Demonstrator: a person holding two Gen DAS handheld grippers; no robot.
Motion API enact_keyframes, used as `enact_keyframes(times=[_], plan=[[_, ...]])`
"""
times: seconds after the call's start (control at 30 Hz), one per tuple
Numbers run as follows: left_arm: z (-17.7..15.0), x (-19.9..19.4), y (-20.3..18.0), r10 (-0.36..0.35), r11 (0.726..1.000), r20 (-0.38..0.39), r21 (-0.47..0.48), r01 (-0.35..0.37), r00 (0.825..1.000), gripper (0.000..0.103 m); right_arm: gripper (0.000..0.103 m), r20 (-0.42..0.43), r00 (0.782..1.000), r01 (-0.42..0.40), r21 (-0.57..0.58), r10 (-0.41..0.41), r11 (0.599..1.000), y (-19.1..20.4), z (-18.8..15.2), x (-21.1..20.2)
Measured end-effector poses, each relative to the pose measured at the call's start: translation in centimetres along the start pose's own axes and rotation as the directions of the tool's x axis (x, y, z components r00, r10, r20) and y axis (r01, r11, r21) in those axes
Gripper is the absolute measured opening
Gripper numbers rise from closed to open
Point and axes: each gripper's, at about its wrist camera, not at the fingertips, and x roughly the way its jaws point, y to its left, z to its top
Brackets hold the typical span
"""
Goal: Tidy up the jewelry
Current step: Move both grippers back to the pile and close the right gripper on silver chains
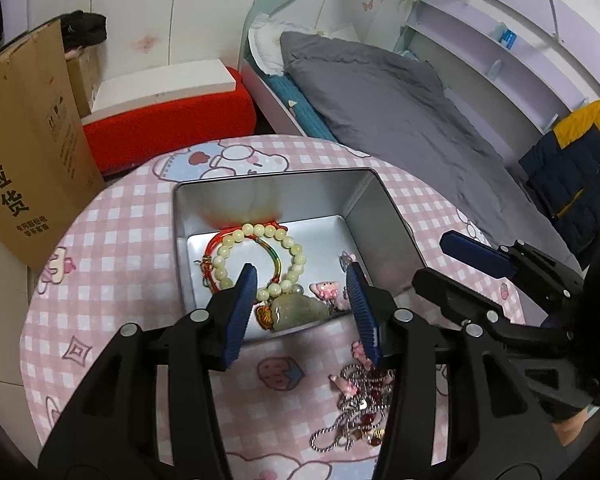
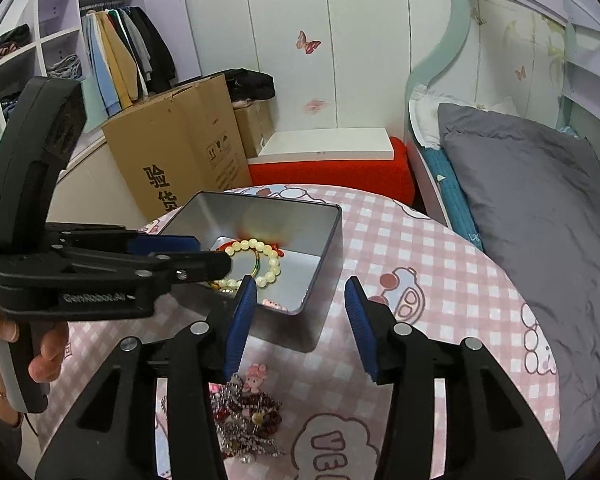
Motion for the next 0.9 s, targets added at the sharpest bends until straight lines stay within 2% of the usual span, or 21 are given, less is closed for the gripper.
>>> enact_keyframes(times=[0.2, 0.33, 0.53, 0.73, 0.83, 0.9], plan=[[-2.6, -3.5, -0.6, 0.031, 0.998, 0.058, 0.048, -0.034, 0.998, 0.053, 0.043, -0.014, 0.999, -0.03, -0.017, 0.03, 0.999, 0.2, -2.1, -2.3], [-4.7, -5.1, -0.6, 0.035, 0.998, 0.074, 0.054, -0.039, 0.997, 0.055, 0.043, -0.069, 0.997, -0.052, -0.067, 0.047, 0.996, 1.6, -4.9, -2.9], [-7.4, -6.2, -0.4, 0.045, 0.997, 0.065, 0.057, -0.049, 0.997, 0.06, 0.042, -0.125, 0.992, -0.028, -0.149, 0.01, 0.988, 3.9, -7.8, -1.8], [-9.0, -6.7, 0.1, 0.035, 0.998, 0.048, 0.044, -0.037, 0.998, 0.06, 0.027, -0.141, 0.989, 0.01, -0.23, -0.044, 0.973, 5.3, -8.5, 0.0], [-9.4, -6.9, 0.2, 0.032, 0.999, 0.047, 0.042, -0.034, 0.998, 0.062, 0.015, -0.13, 0.988, 0.048, -0.264, -0.085, 0.963, 5.6, -8.5, 0.3], [-9.7, -7.0, 0.3, 0.036, 0.998, 0.046, 0.044, -0.038, 0.998, 0.062, 0.014, -0.115, 0.99, 0.05, -0.256, -0.081, 0.965, 5.5, -8.3, -0.4]])
